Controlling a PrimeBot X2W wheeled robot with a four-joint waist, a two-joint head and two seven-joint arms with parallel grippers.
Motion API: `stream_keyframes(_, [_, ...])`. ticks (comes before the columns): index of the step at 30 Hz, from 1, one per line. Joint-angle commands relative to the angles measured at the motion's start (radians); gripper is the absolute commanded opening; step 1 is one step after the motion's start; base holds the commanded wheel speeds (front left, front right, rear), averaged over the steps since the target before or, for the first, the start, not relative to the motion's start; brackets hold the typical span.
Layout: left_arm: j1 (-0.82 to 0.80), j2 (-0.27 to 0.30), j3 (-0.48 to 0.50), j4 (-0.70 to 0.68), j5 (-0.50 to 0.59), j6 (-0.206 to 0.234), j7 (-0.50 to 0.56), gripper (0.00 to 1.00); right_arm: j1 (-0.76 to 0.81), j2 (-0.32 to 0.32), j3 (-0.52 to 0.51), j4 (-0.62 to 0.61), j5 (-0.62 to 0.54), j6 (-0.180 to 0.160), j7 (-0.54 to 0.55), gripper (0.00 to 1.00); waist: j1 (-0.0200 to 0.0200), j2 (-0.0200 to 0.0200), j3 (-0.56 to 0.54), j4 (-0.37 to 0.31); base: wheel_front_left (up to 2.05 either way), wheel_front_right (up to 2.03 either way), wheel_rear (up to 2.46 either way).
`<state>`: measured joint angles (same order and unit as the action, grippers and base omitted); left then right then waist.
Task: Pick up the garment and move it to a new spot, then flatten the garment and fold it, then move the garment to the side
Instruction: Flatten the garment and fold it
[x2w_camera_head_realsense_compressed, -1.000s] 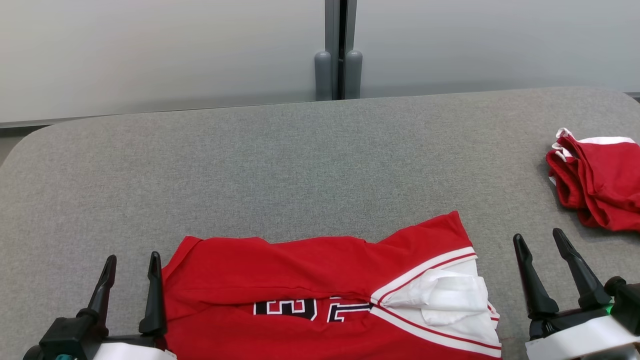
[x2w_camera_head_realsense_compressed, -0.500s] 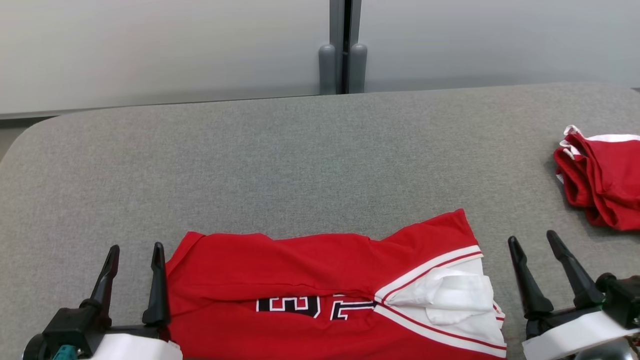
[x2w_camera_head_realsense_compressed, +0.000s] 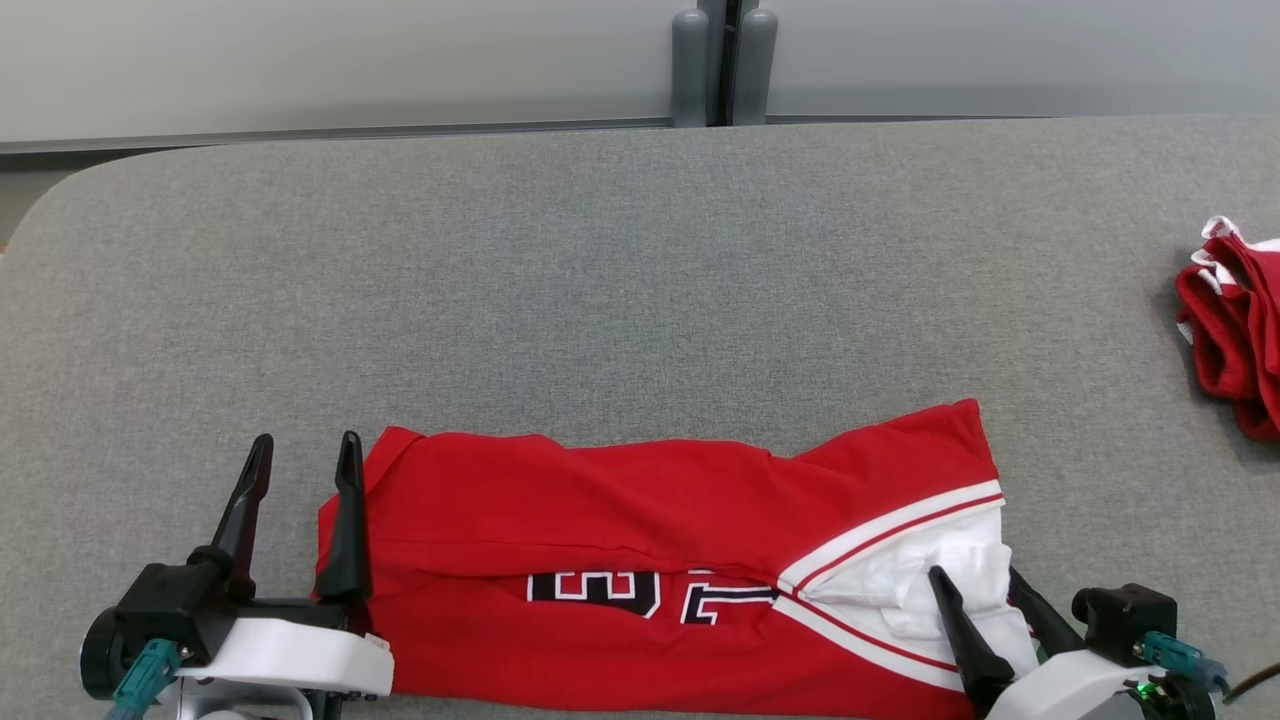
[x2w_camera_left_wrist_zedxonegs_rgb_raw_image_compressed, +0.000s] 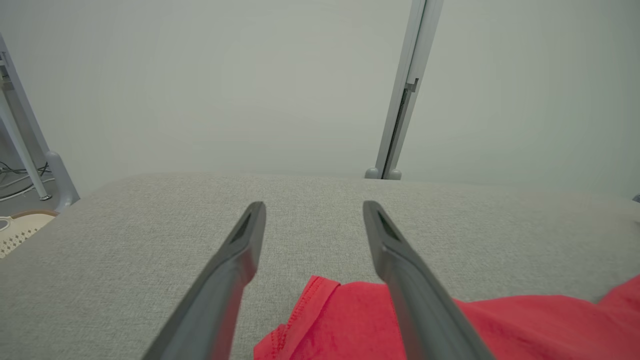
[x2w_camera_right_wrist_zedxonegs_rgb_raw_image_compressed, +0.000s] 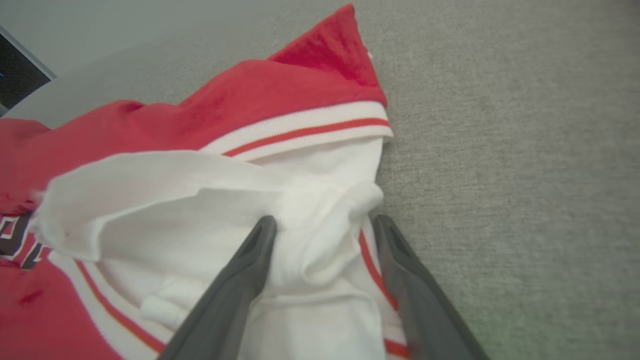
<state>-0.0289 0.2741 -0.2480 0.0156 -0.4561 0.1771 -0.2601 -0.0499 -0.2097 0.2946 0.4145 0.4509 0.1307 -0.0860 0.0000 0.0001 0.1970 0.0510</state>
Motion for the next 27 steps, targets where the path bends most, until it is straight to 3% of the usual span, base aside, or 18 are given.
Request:
stream_keyframes(1, [-0.016,0.002,0.003,0.004,0.013,-0.004,-0.004,1.0,0.003,0.004,0.018,0.04,0.009,0.0,0.031,1.0,0.0,-0.0001,0.003,0.001,0.0,0.0,0.0])
stream_keyframes(4, [-0.025,0.0,0.006,0.009,0.016,-0.01,-0.005,1.0,-0.002,0.01,0.068,0.077,0.039,0.0,0.061,1.0,0.0,-0.0001,0.007,0.001,0.0,0.0,0.0])
stream_keyframes(5, [-0.027,0.0,0.007,0.01,0.017,-0.01,-0.005,1.0,-0.002,0.01,0.088,0.089,0.051,0.002,0.079,0.42,0.0,-0.0001,0.008,0.0,0.0,0.0,0.0])
stream_keyframes(6, [-0.027,0.0,0.009,0.011,0.017,-0.012,-0.004,1.0,-0.003,0.013,0.107,0.091,0.066,0.002,0.09,0.11,0.0,-0.0001,0.009,-0.001,0.0,0.0,0.0])
stream_keyframes(7, [-0.027,0.0,0.012,0.012,0.019,-0.013,-0.005,1.0,-0.007,0.013,0.122,0.092,0.081,0.002,0.097,0.0,0.0,-0.0001,0.01,-0.003,0.0,0.0,0.0])
stream_keyframes(13, [-0.032,-0.004,0.022,0.013,0.026,-0.017,-0.005,1.0,-0.031,-0.027,0.152,0.081,0.143,-0.001,0.094,0.0,0.0,-0.0001,0.011,-0.006,0.0,0.0,0.0])
stream_keyframes(27, [-0.024,-0.019,0.043,0.008,0.045,-0.032,-0.005,1.0,-0.024,-0.183,-0.044,0.061,0.167,-0.003,-0.017,0.0,0.0,-0.0001,0.005,-0.02,0.0,0.0,0.0])
